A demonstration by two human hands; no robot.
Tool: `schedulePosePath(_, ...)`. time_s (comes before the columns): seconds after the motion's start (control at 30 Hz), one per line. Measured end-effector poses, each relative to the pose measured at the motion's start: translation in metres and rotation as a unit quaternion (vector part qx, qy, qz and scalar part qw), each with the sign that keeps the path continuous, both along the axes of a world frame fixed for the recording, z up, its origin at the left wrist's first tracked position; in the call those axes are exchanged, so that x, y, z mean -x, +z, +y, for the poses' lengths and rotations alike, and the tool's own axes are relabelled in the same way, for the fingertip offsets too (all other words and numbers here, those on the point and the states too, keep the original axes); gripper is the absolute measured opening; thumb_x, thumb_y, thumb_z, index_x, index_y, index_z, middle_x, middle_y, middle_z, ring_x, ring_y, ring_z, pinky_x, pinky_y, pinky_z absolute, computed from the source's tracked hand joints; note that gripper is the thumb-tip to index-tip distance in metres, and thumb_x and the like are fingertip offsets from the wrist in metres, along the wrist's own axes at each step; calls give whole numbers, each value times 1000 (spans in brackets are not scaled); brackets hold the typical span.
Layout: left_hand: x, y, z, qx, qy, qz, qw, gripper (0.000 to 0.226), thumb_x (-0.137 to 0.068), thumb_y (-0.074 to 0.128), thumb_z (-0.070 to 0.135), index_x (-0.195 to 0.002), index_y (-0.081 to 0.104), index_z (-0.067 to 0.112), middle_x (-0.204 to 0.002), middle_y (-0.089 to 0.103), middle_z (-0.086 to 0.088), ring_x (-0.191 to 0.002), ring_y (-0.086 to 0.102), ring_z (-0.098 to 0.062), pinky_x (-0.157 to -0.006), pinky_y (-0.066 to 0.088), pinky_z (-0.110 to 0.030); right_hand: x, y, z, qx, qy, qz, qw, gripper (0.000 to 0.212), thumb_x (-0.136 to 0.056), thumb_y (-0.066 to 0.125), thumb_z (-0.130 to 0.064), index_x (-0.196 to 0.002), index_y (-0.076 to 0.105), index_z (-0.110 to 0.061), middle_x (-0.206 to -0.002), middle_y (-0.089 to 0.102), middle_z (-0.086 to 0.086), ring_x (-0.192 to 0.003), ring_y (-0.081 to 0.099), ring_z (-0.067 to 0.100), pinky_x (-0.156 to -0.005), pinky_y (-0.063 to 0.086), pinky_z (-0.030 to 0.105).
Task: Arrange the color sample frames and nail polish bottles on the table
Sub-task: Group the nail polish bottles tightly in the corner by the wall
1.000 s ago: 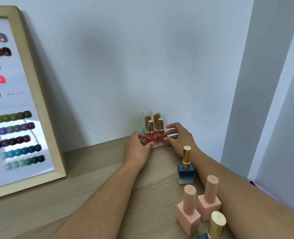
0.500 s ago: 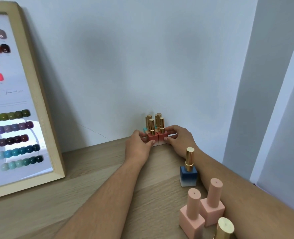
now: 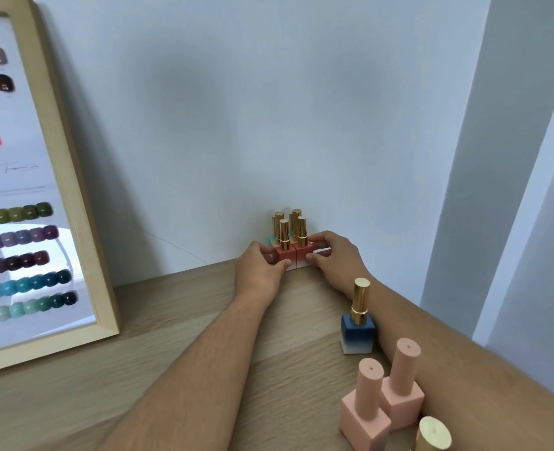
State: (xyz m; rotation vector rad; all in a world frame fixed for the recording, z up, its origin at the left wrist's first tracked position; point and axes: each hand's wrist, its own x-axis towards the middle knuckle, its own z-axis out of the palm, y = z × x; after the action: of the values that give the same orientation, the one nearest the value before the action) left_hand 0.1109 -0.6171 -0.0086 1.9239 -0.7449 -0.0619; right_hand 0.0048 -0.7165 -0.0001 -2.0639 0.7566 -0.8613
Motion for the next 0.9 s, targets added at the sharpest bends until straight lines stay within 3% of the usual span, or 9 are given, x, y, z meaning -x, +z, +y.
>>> schedulePosePath(0.07,2,0,6,4,-5,8,1000,40,-73,77,28,-104,53,16,-92,60,3,-87,59,-13,-75,44,-24,6,0,2,-22,-5,-15,1000,38,-84,64,-12,-121,55,-13,-112,64,3,-94,60,15,-86,50,29)
schedulePosePath(0.2,14,2,34,19,-21,23,999,46,-75,75,29,-113,52,17,-92,57,4,-82,57,-8,-73,42,-21,31,1,13,-25,-28,-74,997,27,-84,64,-12,-110,61,-19,-99,63,-6,-84,59,5,-71,43,10)
schedulePosePath(0.3,28,6,62,33,-31,36,998,42,-75,75,28,-111,53,20,-90,58,7,-78,55,-1,-66,40,-14,60,2,29,-57,-30,-135,989,20,-83,64,-8,-97,64,-22,-92,67,-7,-85,63,11,-78,48,17)
schedulePosePath(0.4,52,8,92,53,-52,45,996,35,-77,73,23,-107,56,22,-90,60,7,-80,55,0,-61,41,-8,94,4,49,-51,-40,-140,988,19,-83,64,-9,-91,65,-26,-89,69,-9,-84,66,11,-77,47,16)
schedulePosePath(0.53,90,11,133,57,-99,29,993,25,-80,71,20,-101,59,27,-90,62,9,-83,58,-2,-64,45,-8,143,4,79,-80,-35,-145,986,17,-85,62,-11,-91,66,-26,-90,70,-4,-84,67,17,-83,53,30)
schedulePosePath(0.63,115,8,159,46,-149,26,987,24,-80,69,20,-94,59,36,-94,62,11,-87,58,-2,-65,44,-4,173,3,101,-99,-22,-146,984,14,-85,63,-11,-93,68,-22,-92,71,1,-85,67,19,-80,54,27)
schedulePosePath(0.73,129,5,173,-5,-233,17,972,32,-81,69,23,-101,57,44,-105,61,17,-95,57,2,-76,47,-12,196,1,119,-114,30,-114,987,14,-85,63,-13,-95,69,-22,-95,72,3,-86,66,15,-76,54,19)
schedulePosePath(0.8,134,7,174,-56,-292,10,955,43,-83,66,24,-111,49,51,-118,56,20,-106,52,5,-91,45,-20,207,1,127,-113,73,-68,989,18,-87,62,-17,-101,68,-25,-100,72,-3,-95,65,10,-83,51,19)
schedulePosePath(0.9,138,9,167,-92,-341,23,935,49,-83,66,19,-123,48,42,-128,55,13,-117,49,0,-104,40,-30,211,4,134,-121,109,-37,986,25,-87,60,-15,-109,65,-26,-107,71,-7,-104,63,5,-90,48,19)
